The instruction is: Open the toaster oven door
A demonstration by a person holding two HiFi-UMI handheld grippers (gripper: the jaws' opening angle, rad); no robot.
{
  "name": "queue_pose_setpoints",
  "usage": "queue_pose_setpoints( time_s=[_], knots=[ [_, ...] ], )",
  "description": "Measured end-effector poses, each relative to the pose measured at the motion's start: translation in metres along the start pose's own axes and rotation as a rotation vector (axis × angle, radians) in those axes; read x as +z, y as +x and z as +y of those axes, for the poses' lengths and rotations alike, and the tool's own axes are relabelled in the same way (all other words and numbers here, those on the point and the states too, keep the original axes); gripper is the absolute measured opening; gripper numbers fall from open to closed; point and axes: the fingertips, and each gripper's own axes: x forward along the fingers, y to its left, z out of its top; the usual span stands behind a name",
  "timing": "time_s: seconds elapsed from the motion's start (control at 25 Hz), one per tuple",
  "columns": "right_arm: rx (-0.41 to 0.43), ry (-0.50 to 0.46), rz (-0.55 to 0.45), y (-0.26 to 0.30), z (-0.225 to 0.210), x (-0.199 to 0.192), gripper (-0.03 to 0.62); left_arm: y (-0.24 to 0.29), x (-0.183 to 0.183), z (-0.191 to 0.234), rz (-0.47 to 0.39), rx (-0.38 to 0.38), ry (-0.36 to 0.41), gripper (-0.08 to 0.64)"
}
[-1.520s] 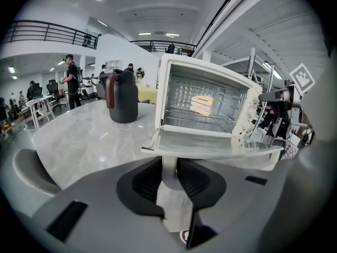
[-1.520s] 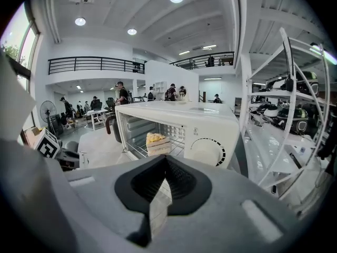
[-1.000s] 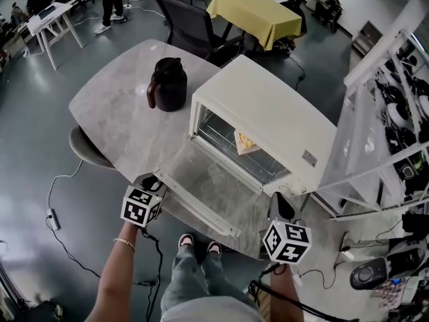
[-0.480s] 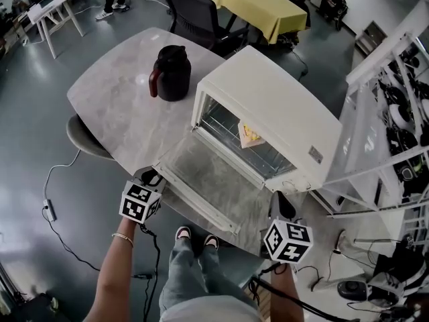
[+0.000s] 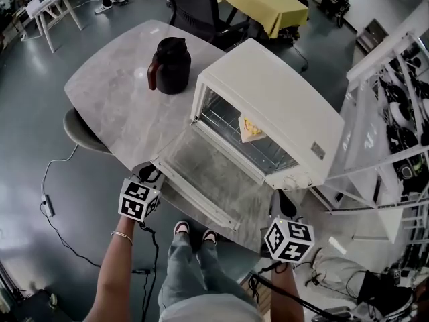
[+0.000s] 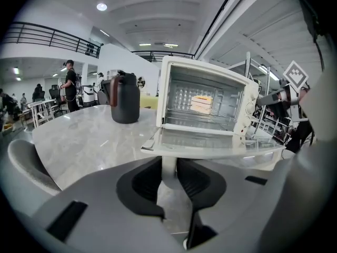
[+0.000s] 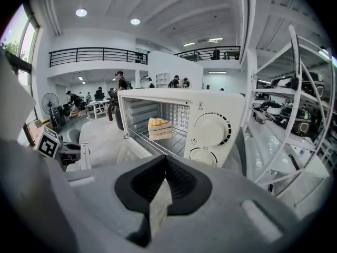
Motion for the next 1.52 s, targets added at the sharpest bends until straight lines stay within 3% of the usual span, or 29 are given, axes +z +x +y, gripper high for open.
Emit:
queue_pose_setpoints(
  time_s=[0.52, 0.88, 1.12, 1.52],
  knots=[
    [0.006, 0.005, 0.01, 0.001, -0.001, -0.006, 0.005, -0.006, 0.0, -0.001, -0.03, -0.049, -0.053, 0.092],
    [0.003, 0.006, 0.018, 0.001, -0.003, -0.008, 0.005, -0.001, -0.014, 0.001, 0.029, -0.03, 0.011, 0.094],
    [-0.007, 0.016, 0.027, 0.004, -0.006, -0.013, 0.005, 0.001, -0.014, -0.002, 0.042, -0.056, 0.037, 0.094],
    [0.003, 0.015, 0.048, 0.011, 0.001, -0.023, 0.005, 0.008, -0.024, 0.0, 0.014, -0.057, 0.1, 0.094]
  ],
)
